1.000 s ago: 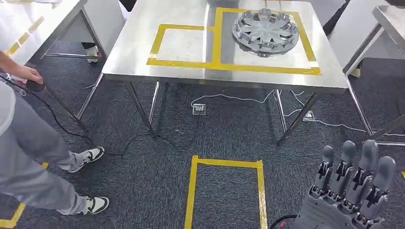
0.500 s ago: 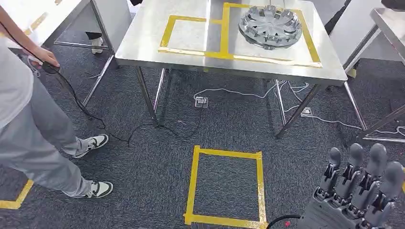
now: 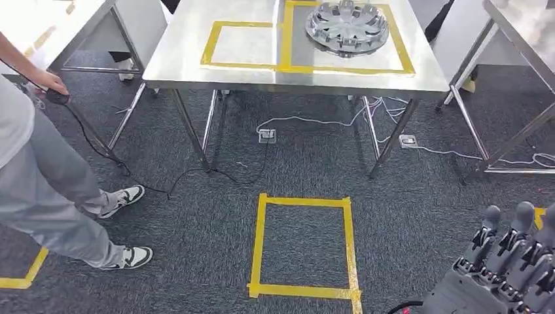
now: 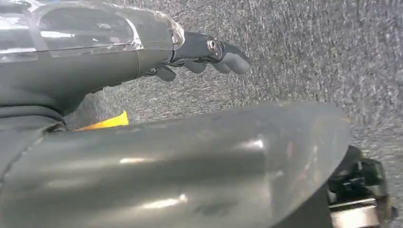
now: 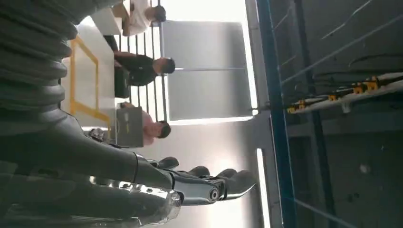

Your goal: Take the parts from the cabinet and place them on the table.

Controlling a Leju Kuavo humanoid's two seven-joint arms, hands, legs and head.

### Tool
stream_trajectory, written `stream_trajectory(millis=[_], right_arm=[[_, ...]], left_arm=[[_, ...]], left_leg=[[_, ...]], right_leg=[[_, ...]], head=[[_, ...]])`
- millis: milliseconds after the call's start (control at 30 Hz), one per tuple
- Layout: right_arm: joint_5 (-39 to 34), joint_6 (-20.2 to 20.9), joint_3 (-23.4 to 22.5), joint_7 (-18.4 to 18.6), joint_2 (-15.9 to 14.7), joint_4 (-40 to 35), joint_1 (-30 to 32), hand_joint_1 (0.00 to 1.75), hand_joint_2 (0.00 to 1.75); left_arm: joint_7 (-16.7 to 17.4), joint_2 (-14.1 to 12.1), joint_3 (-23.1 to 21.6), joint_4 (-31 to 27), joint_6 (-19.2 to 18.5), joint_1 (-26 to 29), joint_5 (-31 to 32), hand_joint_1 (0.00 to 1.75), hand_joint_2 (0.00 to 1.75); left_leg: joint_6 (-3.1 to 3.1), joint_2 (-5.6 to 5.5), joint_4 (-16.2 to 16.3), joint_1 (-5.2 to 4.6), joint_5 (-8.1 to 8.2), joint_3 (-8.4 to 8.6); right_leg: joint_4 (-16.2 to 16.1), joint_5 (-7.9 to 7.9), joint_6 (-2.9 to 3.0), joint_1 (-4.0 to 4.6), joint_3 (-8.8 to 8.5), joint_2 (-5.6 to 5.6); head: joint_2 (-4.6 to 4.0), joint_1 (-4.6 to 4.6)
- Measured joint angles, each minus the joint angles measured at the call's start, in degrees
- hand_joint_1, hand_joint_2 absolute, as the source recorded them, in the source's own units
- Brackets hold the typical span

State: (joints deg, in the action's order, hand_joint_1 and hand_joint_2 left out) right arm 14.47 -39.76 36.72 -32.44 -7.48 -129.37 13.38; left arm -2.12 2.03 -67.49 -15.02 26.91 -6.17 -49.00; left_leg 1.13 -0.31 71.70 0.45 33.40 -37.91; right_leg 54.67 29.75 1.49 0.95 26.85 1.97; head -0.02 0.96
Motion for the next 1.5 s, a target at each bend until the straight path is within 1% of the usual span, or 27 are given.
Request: stream_trajectory(millis=[67, 100, 133, 267, 300, 367, 467, 500, 600, 633, 833, 900, 967, 1000, 1033, 1067, 1100, 1167, 1200, 1233, 1267, 1300, 1367, 1400, 1433, 1467, 1500], right_arm=[[0.0, 0.0, -0.72, 0.0, 0.53, 0.0, 0.41, 0.0, 0.0], [0.0, -0.02, -0.88, -0.02, 0.72, 0.02, 0.55, 0.0, 0.0], [-0.02, 0.0, -0.96, -0.02, 0.85, 0.02, 0.38, 0.0, 0.0], [0.02, 0.0, -1.73, -0.02, 1.27, 0.0, 0.64, 0.0, 0.0], [0.15, -0.02, -2.05, -0.02, 1.38, -0.02, 0.76, 0.0, 0.0], [0.28, -0.02, -2.25, 0.0, 1.44, 0.0, 0.6, 0.0, 0.0], [0.59, -0.02, -2.69, 0.15, 1.53, 0.02, 0.73, 0.0, 0.0], [0.59, -0.02, -2.82, 0.18, 1.55, 0.02, 0.77, 0.0, 0.0], [0.55, -0.02, -3.21, 0.17, 1.68, -0.02, 0.97, 0.0, 0.0], [0.59, -0.02, -3.5, 0.09, 1.68, -0.02, 0.97, 0.0, 0.0], [1.73, 0.0, -3.83, -0.02, 2.21, -0.19, 1.66, 0.0, 0.0], [1.73, 0.0, -3.83, -0.02, 2.21, -0.19, 1.66, 0.0, 0.0], [1.79, -0.02, -3.85, -0.02, 2.23, -0.24, 1.65, 0.0, 0.0], [1.95, 0.0, -3.89, -0.04, 2.38, -0.35, 1.8, 0.0, 0.0], [2.04, 0.0, -3.91, -0.09, 2.49, -0.39, 1.65, 0.0, 0.0], [2.06, 0.0, -3.96, -0.11, 2.69, -0.37, 1.79, 0.0, 0.0], [2.21, 0.0, -4.18, -0.13, 2.82, -0.35, 1.82, 0.0, 0.0], [2.25, 0.0, -4.33, -0.17, 3.04, -0.35, 1.85, 0.0, 0.0], [2.25, 0.0, -4.35, -0.22, 3.17, -0.35, 1.88, 0.0, 0.0], [2.27, 0.0, -4.39, -0.24, 3.28, -0.35, 1.95, 0.0, 0.0], [2.3, 0.0, -4.48, -0.26, 3.3, -0.35, 1.94, 0.0, 0.0], [2.38, 0.0, -4.66, -0.24, 3.28, -0.37, 1.87, 0.0, 0.0], [2.65, 0.0, -4.81, -0.17, 3.28, -0.37, 1.88, 0.0, 0.0], [3.02, 0.0, -4.83, 0.22, 3.28, -0.42, 1.92, 0.0, 0.0], [3.28, 0.0, -4.85, 0.61, 3.26, -0.59, 1.95, 0.0, 0.0], [3.46, 0.0, -4.85, 0.83, 3.26, -0.63, 1.75, 0.0, 0.0], [4.22, 0.0, -4.85, 1.79, 3.26, -1.07, 1.27, 0.0, 0.0]], left_arm=[[0.0, 0.0, -0.33, 0.0, 0.0, -0.03, 0.0, 0.0, 0.0], [0.0, -0.09, -0.42, 0.0, 0.0, -0.13, 0.0, 0.0, 0.0], [0.0, -0.09, -0.42, 0.0, 0.0, -0.06, 0.0, 0.0, 0.0], [0.04, -0.11, -0.61, 0.0, 0.0, 0.04, 0.0, 0.0, 0.0], [0.07, 0.13, -0.77, 0.0, 0.02, -0.02, 0.0, 0.0, 0.0], [0.07, 0.22, -0.87, -0.02, -0.02, 0.01, 0.11, 0.0, 0.0], [0.42, 0.0, -0.92, 0.07, -0.17, 0.31, 0.48, 0.0, 0.0], [0.46, 0.0, -0.92, 0.09, -0.22, 0.3, 0.55, 0.0, 0.0], [0.57, 0.07, -0.96, 0.13, -0.61, -0.01, 0.74, 0.0, 0.0], [0.57, 0.18, -1.14, 0.09, -0.72, -0.11, 0.92, 0.0, 0.0], [1.6, 0.3, -2.32, -0.02, -1.4, -0.22, 2.34, 0.0, 0.0], [1.6, 0.3, -2.32, -0.02, -1.4, -0.22, 2.34, 0.0, 0.0], [1.6, 0.28, -2.32, -0.02, -1.44, -0.23, 2.4, 0.0, 0.0], [1.62, 0.2, -2.36, 0.0, -1.55, -0.33, 2.47, 0.0, 0.0], [1.62, 0.2, -2.36, -0.02, -1.6, -0.33, 2.49, 0.0, 0.0], [1.79, 0.17, -2.63, 0.0, -1.68, -0.22, 2.56, 0.0, 0.0], [2.21, 0.07, -2.84, 0.02, -1.73, -0.02, 2.91, 0.0, 0.0], [3.04, -0.13, -3.54, 0.02, -1.79, -0.11, 3.7, 0.0, 0.0], [3.41, -0.18, -3.87, 0.02, -1.84, -0.13, 4.18, 0.0, 0.0], [3.82, -0.17, -4.02, 0.02, -1.86, -0.13, 4.48, 0.0, 0.0], [4.35, -0.15, -4.35, 0.02, -1.86, -0.12, 4.94, 0.0, 0.0], [4.72, -0.07, -4.68, 0.0, -1.86, -0.12, 5.31, 0.0, 0.0], [5.4, -0.09, -5.18, 0.02, -1.86, -0.03, 5.9, 0.0, 0.0], [5.68, -0.11, -5.42, 0.07, -1.95, 0.01, 6.54, 0.0, 0.0], [5.75, 0.02, -5.64, 0.04, -2.23, -0.12, 6.99, 0.0, 0.0], [5.77, 0.0, -5.64, 0.04, -2.25, -0.19, 7.1, 0.0, 0.0], [5.81, 0.31, -6.03, 0.0, -2.51, -0.19, 7.65, 0.0, 0.0]], left_leg=[[-0.44, -1.6, -9.64, 0.0, -4.18, 6.12], [-1.05, -5.22, -12.77, 0.35, -2.16, 7.86], [-0.85, -6.56, -13.16, 0.38, -2.65, 8.27], [-1.47, -3.76, -13.98, 0.55, -2.94, 8.1], [-1.75, -2.55, -14.21, 0.92, -3.12, 8.19], [-1.96, -0.51, -14.26, 0.92, -3.15, 8.02], [-1.94, 2.67, -14.24, 0.93, -3.13, 7.78], [-1.89, 3.23, -14.24, 0.93, -3.1, 7.78], [-1.69, 4.79, -14.24, 0.96, -2.99, 8.08], [-1.33, 5.39, -14.23, 0.76, -2.82, 8.33], [0.72, 7.75, -15.25, 0.68, -3.21, 8.96], [0.72, 7.75, -15.25, 0.68, -3.21, 8.96], [0.83, 6.78, -15.06, 0.83, -2.75, 8.69], [0.93, 3.57, -14.12, 0.95, -1.88, 8.65], [0.9, 1.54, -12.79, 0.96, -0.95, 8.04], [0.69, -0.2, -0.71, 0.78, 5.05, 2.23], [0.44, 0.0, 4.31, 0.5, 5.25, -0.91], [-0.04, -0.52, -3.02, 0.5, -0.74, 2.0], [-0.27, -2.35, -8.16, 0.54, -3.79, 4.21], [-0.48, -6.01, -11.29, 0.76, -5.01, 5.3], [-0.48, -7.83, -12.16, 1.16, -4.05, 5.62], [-0.61, -6.48, -12.8, 1.06, -3.53, 5.95], [-0.8, -5.75, -12.67, 0.72, -3.51, 5.84], [-1.08, -4.4, -12.75, 0.59, -3.45, 6.08], [-1.34, -3.24, -13.09, 1.04, -3.46, 6.3], [-1.43, -2.5, -13.12, 0.94, -3.4, 6.58], [-1.83, -0.97, -13.18, 0.85, -3.14, 6.79]], right_leg=[[1.03, 0.05, -0.08, 0.04, 0.73, 1.04], [1.42, 0.11, -0.22, -0.19, 1.28, 1.51], [1.9, 0.11, -0.56, -0.24, 1.93, 2.02], [2.17, -0.43, -1.89, -0.28, 2.72, 4.86], [2.89, 0.15, -2.14, -0.17, 3.06, 3.94], [9.7, 4.48, -3.24, -0.46, 6.45, -0.48], [20.78, 8.46, -4.25, -1.3, 11.56, -1.78], [20.41, 7.65, -4.36, -1.46, 11.35, -1.83], [9.19, 0.75, -4.19, -1.62, 5.43, -3.05], [2.05, -0.57, -3.62, -1.09, 1.81, -5.84], [0.92, -0.99, -1.2, -0.76, 2.41, -3.66], [0.92, -0.99, -1.2, -0.76, 2.41, -3.66], [0.5, -1.3, -0.94, -1.15, 1.83, -3.54], [0.14, -1.53, -0.81, -1.07, 1.85, -3.39], [-0.09, -1.67, -0.61, -1.18, 1.81, -3.11], [-0.02, -1.86, -0.26, -0.86, 2.05, -1.52], [0.22, -1.77, -0.11, -0.54, 2.05, 0.31], [0.61, -1.46, -0.26, -0.47, 1.81, 2.19], [1.02, -1.14, -0.42, -0.51, 1.77, 2.88], [1.49, -0.78, -0.63, -0.7, 2.09, 3.3], [2.33, -0.39, -1.02, -0.59, 2.67, 4.09], [2.94, -0.29, -1.3, -0.74, 3.44, 4.93], [2.9, -0.55, -1.73, -1.11, 3.87, 6.19], [2.83, -0.72, -2.1, -1.28, 4.15, 7.63], [3.23, -0.22, -2.34, -1.26, 4.18, 6.59], [4.66, 0.48, -2.79, -0.72, 4.73, 1.93], [8.18, 2.38, -3.34, -0.82, 6.49, -1.19]], head=[[0.0, 0.04], [0.0, -0.09], [0.0, -0.15], [0.0, -0.02], [0.0, 0.11], [0.0, -1.07], [0.0, -1.18], [0.0, -1.2], [0.0, -1.2], [0.0, -1.22], [0.0, -1.31], [0.0, -1.31], [0.0, -1.33], [0.0, -1.22], [0.0, -0.94], [0.0, -0.57], [0.0, -0.44], [0.0, -0.41], [0.0, -0.41], [0.0, -0.37], [0.0, -0.46], [0.0, -0.44], [0.0, -0.57], [0.0, -0.57], [0.0, -0.53], [0.0, -0.57], [0.0, -1.2]])
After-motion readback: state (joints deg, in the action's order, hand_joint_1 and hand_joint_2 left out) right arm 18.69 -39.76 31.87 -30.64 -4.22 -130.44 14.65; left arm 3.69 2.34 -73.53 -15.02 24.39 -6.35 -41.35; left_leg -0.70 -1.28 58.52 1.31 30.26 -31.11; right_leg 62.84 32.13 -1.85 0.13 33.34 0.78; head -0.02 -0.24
